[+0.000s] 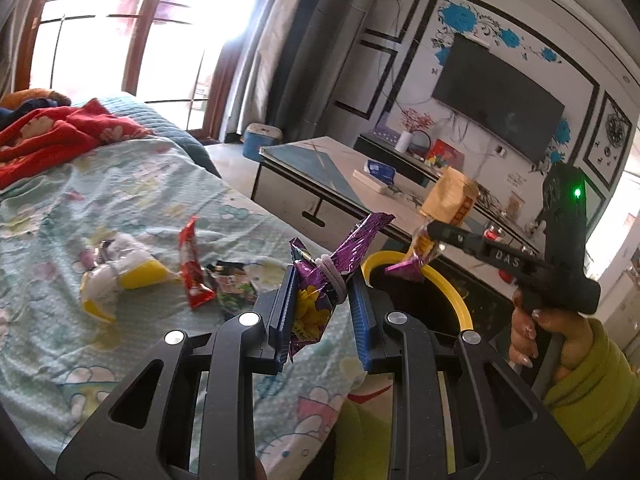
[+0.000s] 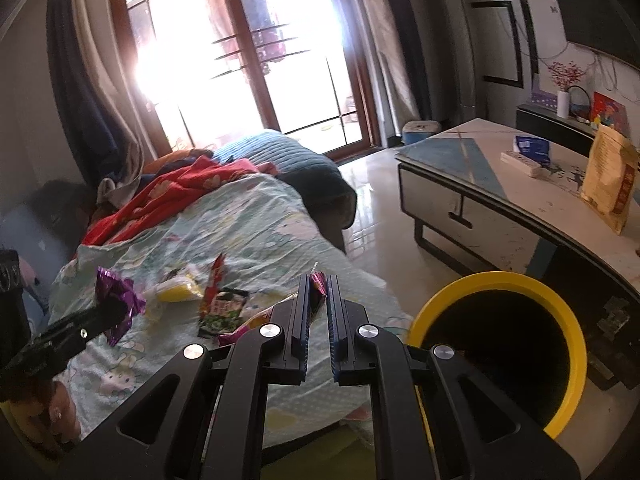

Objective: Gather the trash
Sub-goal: 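Carry both wrappers over the yellow bin with both grippers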

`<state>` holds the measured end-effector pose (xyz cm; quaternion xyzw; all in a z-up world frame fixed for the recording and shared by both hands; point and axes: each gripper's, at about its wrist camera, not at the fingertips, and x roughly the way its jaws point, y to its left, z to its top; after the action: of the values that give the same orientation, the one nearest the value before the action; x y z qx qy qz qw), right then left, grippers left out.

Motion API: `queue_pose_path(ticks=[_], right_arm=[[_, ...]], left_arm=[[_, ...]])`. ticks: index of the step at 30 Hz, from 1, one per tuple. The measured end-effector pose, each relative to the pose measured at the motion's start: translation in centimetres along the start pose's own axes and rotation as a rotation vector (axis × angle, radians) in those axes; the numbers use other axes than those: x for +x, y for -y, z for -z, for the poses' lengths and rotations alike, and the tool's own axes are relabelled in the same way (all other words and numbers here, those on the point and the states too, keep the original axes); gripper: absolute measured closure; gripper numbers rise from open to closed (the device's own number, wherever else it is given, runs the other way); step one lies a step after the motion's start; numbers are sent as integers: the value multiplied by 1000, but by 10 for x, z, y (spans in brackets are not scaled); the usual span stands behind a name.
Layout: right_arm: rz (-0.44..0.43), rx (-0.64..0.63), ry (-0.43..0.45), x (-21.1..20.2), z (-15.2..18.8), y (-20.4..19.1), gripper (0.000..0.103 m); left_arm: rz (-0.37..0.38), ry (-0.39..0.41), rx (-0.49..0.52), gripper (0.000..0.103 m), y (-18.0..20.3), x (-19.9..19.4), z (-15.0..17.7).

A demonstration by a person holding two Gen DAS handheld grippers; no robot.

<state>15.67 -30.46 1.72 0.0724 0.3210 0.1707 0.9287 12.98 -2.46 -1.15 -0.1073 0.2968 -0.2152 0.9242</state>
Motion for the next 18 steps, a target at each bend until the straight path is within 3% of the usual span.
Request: queue_pose_path(ticks=[18], right_arm=[[141, 95, 70, -24, -5, 71, 95]], left_arm=[[75, -83, 72, 84, 51, 41, 12]])
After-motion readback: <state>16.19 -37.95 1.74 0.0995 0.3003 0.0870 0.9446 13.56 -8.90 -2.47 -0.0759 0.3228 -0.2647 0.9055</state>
